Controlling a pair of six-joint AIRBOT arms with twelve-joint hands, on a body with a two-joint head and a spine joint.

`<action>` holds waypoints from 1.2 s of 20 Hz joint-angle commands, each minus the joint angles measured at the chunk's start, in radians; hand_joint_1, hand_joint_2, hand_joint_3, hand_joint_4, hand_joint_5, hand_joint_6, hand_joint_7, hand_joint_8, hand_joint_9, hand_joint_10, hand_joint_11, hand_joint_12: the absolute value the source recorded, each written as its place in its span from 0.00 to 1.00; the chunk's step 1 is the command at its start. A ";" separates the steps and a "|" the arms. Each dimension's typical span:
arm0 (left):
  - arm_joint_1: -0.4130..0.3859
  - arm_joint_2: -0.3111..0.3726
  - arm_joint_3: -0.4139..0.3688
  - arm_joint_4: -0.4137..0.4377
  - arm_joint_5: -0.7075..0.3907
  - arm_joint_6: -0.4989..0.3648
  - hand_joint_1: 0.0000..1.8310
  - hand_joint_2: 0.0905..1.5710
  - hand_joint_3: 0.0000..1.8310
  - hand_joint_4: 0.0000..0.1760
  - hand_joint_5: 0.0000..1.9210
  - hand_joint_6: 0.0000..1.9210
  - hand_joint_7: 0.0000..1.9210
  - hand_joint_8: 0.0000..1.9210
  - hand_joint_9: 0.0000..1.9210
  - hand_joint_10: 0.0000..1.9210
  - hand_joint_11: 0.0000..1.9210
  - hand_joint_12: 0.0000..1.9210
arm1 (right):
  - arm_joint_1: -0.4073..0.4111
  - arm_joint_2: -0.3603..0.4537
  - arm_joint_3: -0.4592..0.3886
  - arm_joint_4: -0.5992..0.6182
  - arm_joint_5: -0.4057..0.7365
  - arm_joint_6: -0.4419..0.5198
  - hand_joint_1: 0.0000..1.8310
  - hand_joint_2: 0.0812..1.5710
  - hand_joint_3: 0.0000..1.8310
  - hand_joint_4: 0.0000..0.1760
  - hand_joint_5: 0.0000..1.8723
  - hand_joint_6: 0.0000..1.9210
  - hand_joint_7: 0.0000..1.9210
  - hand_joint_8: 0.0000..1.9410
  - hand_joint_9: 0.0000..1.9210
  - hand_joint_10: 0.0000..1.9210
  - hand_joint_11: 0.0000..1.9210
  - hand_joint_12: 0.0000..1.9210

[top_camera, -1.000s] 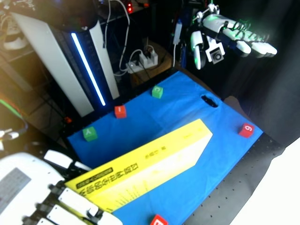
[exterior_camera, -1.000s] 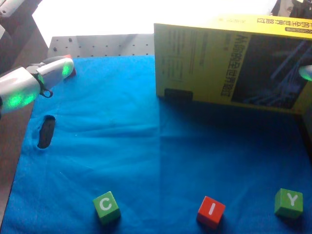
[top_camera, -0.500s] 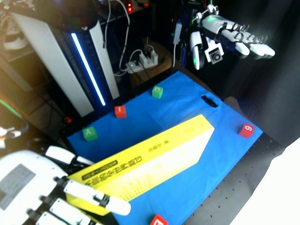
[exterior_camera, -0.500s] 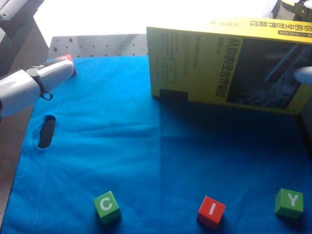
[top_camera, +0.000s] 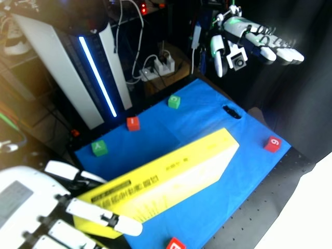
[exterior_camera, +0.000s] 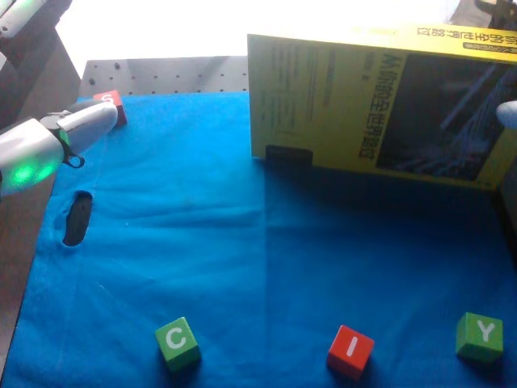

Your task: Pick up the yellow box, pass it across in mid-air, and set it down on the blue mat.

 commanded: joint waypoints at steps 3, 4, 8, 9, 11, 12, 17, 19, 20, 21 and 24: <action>-0.004 0.005 0.000 0.015 -0.126 -0.002 0.25 0.77 0.00 0.92 0.00 0.00 0.00 0.00 0.00 0.00 0.00 0.00 | 0.021 0.018 -0.009 0.000 0.167 -0.004 0.29 0.71 0.00 1.00 0.00 0.00 0.00 0.00 0.00 0.00 0.00 0.00; -0.003 0.005 0.000 0.015 -0.126 -0.002 0.24 0.76 0.00 0.94 0.00 0.00 0.00 0.00 0.00 0.00 0.00 0.00 | 0.021 0.024 -0.015 -0.002 0.185 -0.004 0.29 0.71 0.00 1.00 0.00 0.00 0.00 0.00 0.00 0.00 0.00 0.00; 0.002 0.006 -0.001 0.014 -0.135 -0.002 0.27 0.77 0.00 0.93 0.00 0.00 0.00 0.00 0.00 0.00 0.00 0.00 | 0.021 0.064 -0.073 -0.036 0.291 -0.004 0.24 0.71 0.00 0.86 0.00 0.00 0.00 0.00 0.00 0.00 0.00 0.00; 0.003 0.007 -0.002 0.012 -0.140 -0.002 0.26 0.77 0.00 0.94 0.00 0.00 0.00 0.00 0.00 0.00 0.00 0.00 | 0.020 0.072 -0.092 -0.050 0.322 -0.004 0.24 0.71 0.00 0.80 0.00 0.00 0.00 0.00 0.00 0.00 0.00 0.00; 0.007 0.013 -0.006 0.012 -0.154 -0.002 0.24 0.77 0.00 0.93 0.00 0.00 0.00 0.00 0.00 0.00 0.00 0.00 | 0.020 0.078 -0.123 -0.086 0.367 -0.004 0.21 0.71 0.00 0.80 0.00 0.00 0.00 0.00 0.00 0.00 0.00 0.00; 0.013 0.019 -0.010 0.012 -0.167 -0.002 0.22 0.76 0.00 0.99 0.00 0.00 0.00 0.00 0.00 0.00 0.00 0.00 | 0.019 0.079 -0.137 -0.106 0.384 -0.004 0.21 0.71 0.00 0.69 0.00 0.00 0.00 0.00 0.00 0.00 0.00 0.00; 0.027 0.028 -0.015 0.014 -0.195 -0.002 0.24 0.77 0.00 0.97 0.00 0.00 0.00 0.00 0.00 0.00 0.00 0.00 | 0.019 0.081 -0.163 -0.165 0.418 -0.004 0.22 0.72 0.00 0.66 0.00 0.00 0.00 0.00 0.00 0.00 0.00 0.00; 0.027 0.033 -0.017 0.023 -0.204 -0.002 0.21 0.76 0.00 0.93 0.00 0.00 0.00 0.00 0.00 0.00 0.00 0.00 | 0.019 0.086 -0.170 -0.180 0.418 -0.004 0.22 0.73 0.01 0.64 0.00 0.00 0.00 0.00 0.00 0.00 0.00 0.00; 0.027 0.035 -0.018 0.027 -0.214 -0.002 0.20 0.75 0.00 0.97 0.00 0.00 0.00 0.00 0.00 0.00 0.00 0.00 | 0.019 0.089 -0.173 -0.188 0.418 -0.004 0.22 0.73 0.01 0.59 0.00 0.00 0.00 0.00 0.00 0.00 0.00 0.00; 0.027 0.037 -0.020 0.029 -0.221 -0.002 0.20 0.75 0.00 0.99 0.00 0.00 0.00 0.00 0.00 0.00 0.00 0.00 | 0.019 0.089 -0.176 -0.192 0.421 -0.004 0.22 0.73 0.01 0.55 0.00 0.00 0.00 0.00 0.00 0.00 0.00 0.00; 0.026 0.037 -0.022 0.034 -0.233 -0.002 0.20 0.75 0.00 1.00 0.00 0.00 0.00 0.00 0.00 0.00 0.00 0.00 | 0.018 0.093 -0.190 -0.211 0.431 -0.004 0.25 0.75 0.01 0.55 0.00 0.00 0.00 0.00 0.00 0.00 0.00 0.00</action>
